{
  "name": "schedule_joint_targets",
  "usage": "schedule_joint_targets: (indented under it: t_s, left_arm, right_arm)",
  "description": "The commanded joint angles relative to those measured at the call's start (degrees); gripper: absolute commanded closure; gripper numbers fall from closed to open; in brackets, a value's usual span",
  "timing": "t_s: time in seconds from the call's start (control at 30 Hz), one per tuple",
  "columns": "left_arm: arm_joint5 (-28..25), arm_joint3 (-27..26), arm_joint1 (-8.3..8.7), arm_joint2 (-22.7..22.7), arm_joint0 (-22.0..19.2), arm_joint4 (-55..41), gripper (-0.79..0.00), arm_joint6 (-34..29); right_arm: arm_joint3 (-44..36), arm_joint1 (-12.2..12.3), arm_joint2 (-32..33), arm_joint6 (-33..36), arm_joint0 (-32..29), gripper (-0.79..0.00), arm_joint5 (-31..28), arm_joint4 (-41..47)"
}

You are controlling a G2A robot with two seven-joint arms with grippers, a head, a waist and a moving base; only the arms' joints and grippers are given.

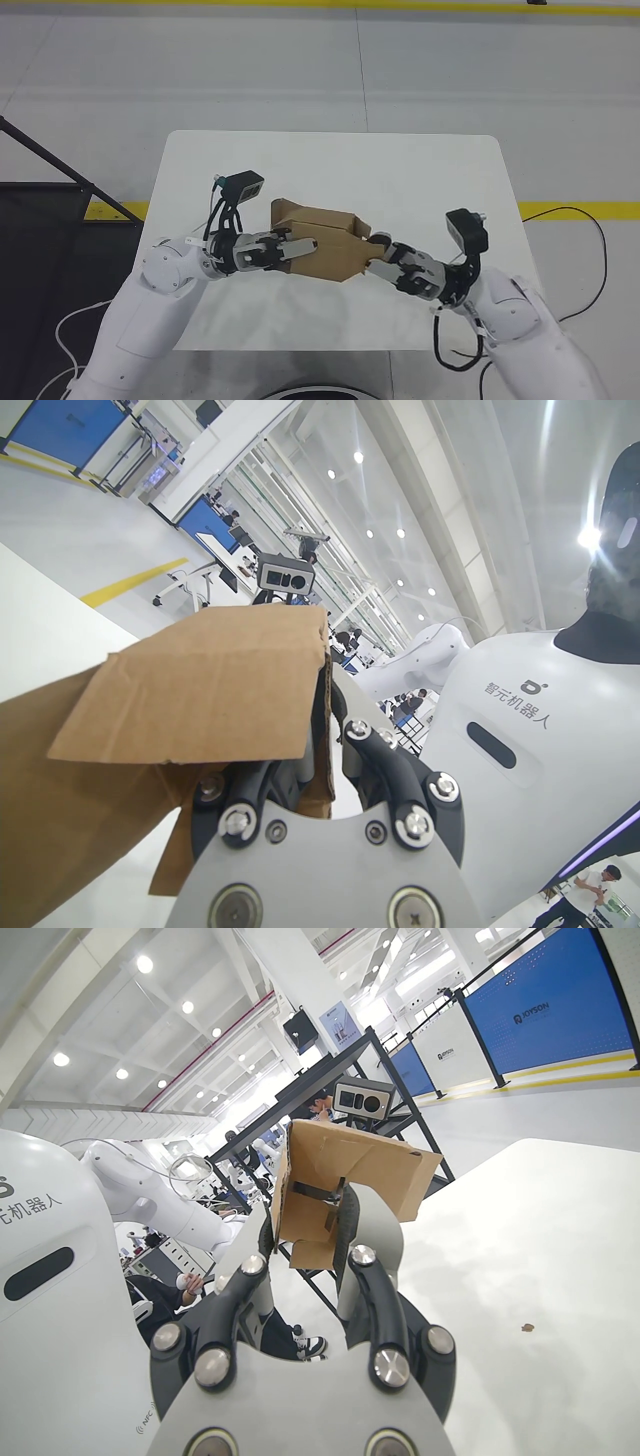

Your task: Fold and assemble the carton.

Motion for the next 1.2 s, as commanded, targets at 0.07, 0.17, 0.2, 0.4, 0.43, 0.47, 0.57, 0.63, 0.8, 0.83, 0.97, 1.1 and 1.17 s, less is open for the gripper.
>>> schedule_joint_targets:
  t_s: [0.07,0.17,0.2,0.4,0.43,0.47,0.57,0.63,0.8,0.83,0.97,1.1,1.17]
  left_arm:
    - [0.05,0.01,0.06,0.12,-0.08,-0.01,0.000,-0.01]
    - [0.13,0.05,0.10,0.28,-0.10,-0.13,0.000,0.03]
    - [0.10,0.04,0.10,0.39,-0.14,-0.11,0.000,0.01]
    - [-0.20,0.03,0.13,0.67,-0.46,-0.13,0.000,0.15]
    - [-0.26,0.04,0.15,0.64,-0.48,-0.16,0.000,0.23]
    - [-0.25,0.03,0.16,0.63,-0.50,-0.17,0.000,0.25]
    - [-0.42,0.01,0.21,0.62,-0.53,-0.15,0.000,0.34]
    - [-0.50,-0.04,0.23,0.67,-0.59,-0.11,0.000,0.35]
    - [-0.40,0.06,0.28,0.88,-0.69,-0.11,0.000,0.44]
    - [-0.43,0.10,0.29,0.91,-0.70,-0.11,0.000,0.46]
    - [-0.43,0.24,0.32,1.06,-0.75,-0.10,0.000,0.60]
    - [-0.60,0.34,0.35,1.18,-0.81,-0.22,0.000,0.74]
    - [-0.81,0.31,0.37,1.14,-0.81,-0.22,0.000,0.81]
  right_arm:
    - [0.48,-0.20,-1.05,0.13,0.68,-0.320,-0.60,0.92]
    - [0.97,-0.36,-1.71,0.07,1.17,-0.326,-1.30,1.85]
    - [1.16,-0.40,-1.87,0.05,1.31,-0.329,-1.43,2.07]
    - [2.71,-0.68,-1.38,-2.46,1.27,-0.326,-0.82,1.48]
    - [2.77,-0.71,-1.35,-2.65,1.16,-0.317,-0.86,1.23]
    - [2.83,-0.73,-1.37,-2.76,1.08,-0.317,-0.91,1.10]
    - [3.00,-0.84,-1.70,-2.85,0.98,-0.299,-0.97,1.15]
    - [3.17,-0.95,-2.11,-2.89,1.09,-0.283,-1.13,1.48]
    - [3.77,-1.26,-3.33,-2.68,1.81,-0.268,-1.84,2.55]
    - [3.89,-1.33,-3.66,-2.57,1.99,-0.268,-2.00,2.91]
    - [4.43,-1.58,-4.81,-1.98,2.86,-0.259,-2.74,4.10]
    - [5.07,-1.83,-5.74,-1.45,3.60,-0.259,-2.89,4.45]
    - [5.53,-1.93,-6.11,-1.13,3.92,-0.262,-2.53,4.04]
